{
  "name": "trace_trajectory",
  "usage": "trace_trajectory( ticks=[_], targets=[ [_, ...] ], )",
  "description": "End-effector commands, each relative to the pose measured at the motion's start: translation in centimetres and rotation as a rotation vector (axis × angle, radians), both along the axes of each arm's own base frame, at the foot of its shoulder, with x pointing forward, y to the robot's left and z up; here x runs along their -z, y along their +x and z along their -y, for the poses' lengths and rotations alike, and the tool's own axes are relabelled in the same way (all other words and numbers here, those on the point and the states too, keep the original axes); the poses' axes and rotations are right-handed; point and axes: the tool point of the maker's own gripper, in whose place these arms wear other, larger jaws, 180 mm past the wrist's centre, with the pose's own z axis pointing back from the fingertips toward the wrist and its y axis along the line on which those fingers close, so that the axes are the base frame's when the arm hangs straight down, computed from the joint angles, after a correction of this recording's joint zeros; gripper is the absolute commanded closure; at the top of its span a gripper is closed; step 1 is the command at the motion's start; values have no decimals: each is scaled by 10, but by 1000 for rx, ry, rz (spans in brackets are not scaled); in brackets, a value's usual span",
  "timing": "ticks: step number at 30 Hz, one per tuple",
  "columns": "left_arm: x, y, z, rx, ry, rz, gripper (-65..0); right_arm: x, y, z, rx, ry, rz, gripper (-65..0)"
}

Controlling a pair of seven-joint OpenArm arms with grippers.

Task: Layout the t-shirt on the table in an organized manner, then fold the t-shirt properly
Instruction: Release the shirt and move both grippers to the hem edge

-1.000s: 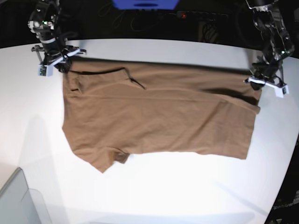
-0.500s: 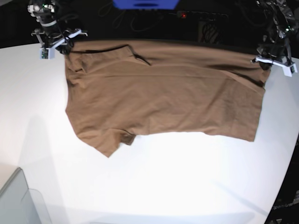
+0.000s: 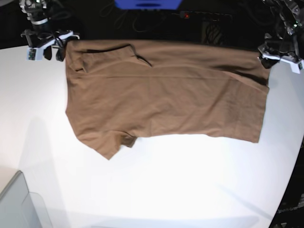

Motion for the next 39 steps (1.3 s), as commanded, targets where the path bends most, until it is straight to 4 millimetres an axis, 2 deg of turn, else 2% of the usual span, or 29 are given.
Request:
trace_trajectory(
  ticks=[1,4,7,9,12,16,19,23,27,32,36,39],
  targets=[
    [-16,2,-9,-15,33,36,-334,-11,0,5,11,-6,31,-264],
    [-45,8,-15,-33,86,102,-337,-20,10,14,40,8,81,-265],
    [-70,31,-18,-27,120,187,-337,-29,32,14,32,1,132,-267],
    [-84,53,-20,-35,127,252,-337,-35,55,11,17,6,182,-270],
    [-106,84,-23,-40,132,340,-337,-41,93,-4,-36,15,237,-314],
    [-119,126,-19,3,150,383,-337,-45,147,-24,-149,-29,219,-383],
    [-114,150,-17,40,166,362,-337,-41,186,-33,-201,-71,180,-399],
    [-99,179,-19,76,162,305,-337,-30,231,-26,-191,-97,139,-400],
    [-80,196,-28,75,149,238,-337,-13,259,-23,-186,-72,86,-399],
    [-66,212,-41,42,123,220,-337,11,281,-19,-180,-27,51,-398],
    [-62,223,-44,60,171,261,-337,32,281,-13,-172,-8,38,-396],
    [-55,233,-36,125,217,264,-337,37,280,-14,-169,-1,49,-394]
  ],
)
